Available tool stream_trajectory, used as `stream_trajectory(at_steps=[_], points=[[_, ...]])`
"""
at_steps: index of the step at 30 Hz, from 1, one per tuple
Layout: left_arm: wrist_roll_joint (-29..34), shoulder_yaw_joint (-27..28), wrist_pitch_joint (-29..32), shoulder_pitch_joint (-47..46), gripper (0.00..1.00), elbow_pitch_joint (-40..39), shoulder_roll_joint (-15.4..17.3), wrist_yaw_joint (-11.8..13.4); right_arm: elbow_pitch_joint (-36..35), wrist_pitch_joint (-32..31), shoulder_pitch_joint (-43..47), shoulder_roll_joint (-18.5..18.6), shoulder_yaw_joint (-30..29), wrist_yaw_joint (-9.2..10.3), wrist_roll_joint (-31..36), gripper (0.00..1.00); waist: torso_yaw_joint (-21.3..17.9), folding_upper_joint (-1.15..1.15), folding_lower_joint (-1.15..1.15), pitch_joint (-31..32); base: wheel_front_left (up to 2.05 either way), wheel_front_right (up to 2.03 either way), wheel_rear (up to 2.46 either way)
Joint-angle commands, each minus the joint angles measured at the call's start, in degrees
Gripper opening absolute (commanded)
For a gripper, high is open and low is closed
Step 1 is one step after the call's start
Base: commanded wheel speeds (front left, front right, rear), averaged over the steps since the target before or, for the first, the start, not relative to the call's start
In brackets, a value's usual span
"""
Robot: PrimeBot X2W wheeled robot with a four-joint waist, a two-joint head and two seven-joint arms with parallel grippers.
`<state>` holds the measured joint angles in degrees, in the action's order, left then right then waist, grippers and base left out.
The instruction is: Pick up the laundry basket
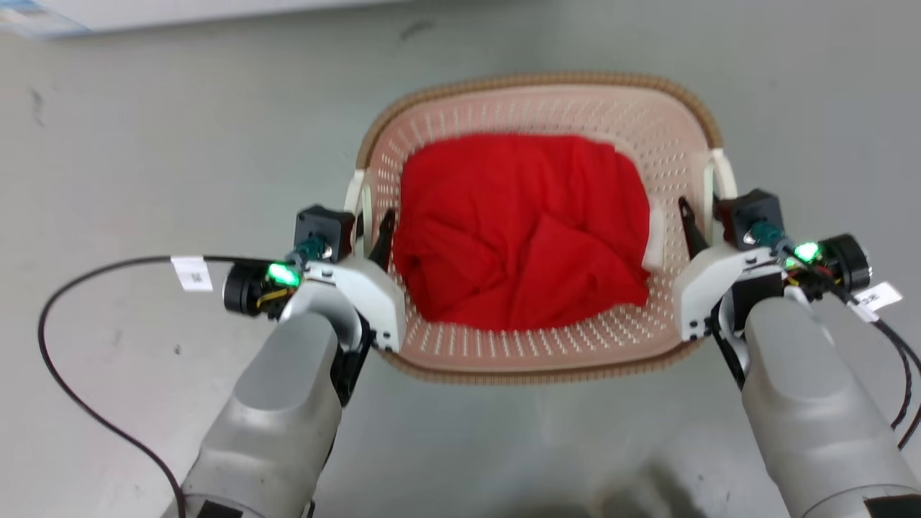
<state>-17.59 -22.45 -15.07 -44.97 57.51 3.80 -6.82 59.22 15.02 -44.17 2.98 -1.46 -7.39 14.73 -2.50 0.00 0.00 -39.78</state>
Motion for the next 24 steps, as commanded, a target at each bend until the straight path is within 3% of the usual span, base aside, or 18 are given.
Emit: stream_trajectory(at_steps=[1,12,24], points=[[0.2,-1.1,-0.2,0.8,0.0,0.4,-0.3,-1.1,0.1,0.2,0.4,0.6,0.7,-0.17,1.0,0.0,1.8,0.0,0.0,4.2,0.0,0.0,0.0],[-6.9,-7.1,0.6,2.9,0.0,9.8,-0.8,-1.1,5.3,0.4,4.2,0.3,4.8,-0.18,-1.1,0.0,4.8,0.0,0.0,16.4,0.0,0.0,0.0],[-16.1,-13.4,8.3,7.8,0.0,12.0,-0.8,-1.0,12.4,0.4,7.6,0.0,10.0,-0.18,-5.1,0.0,6.9,0.0,0.0,27.0,0.0,0.0,0.0]])
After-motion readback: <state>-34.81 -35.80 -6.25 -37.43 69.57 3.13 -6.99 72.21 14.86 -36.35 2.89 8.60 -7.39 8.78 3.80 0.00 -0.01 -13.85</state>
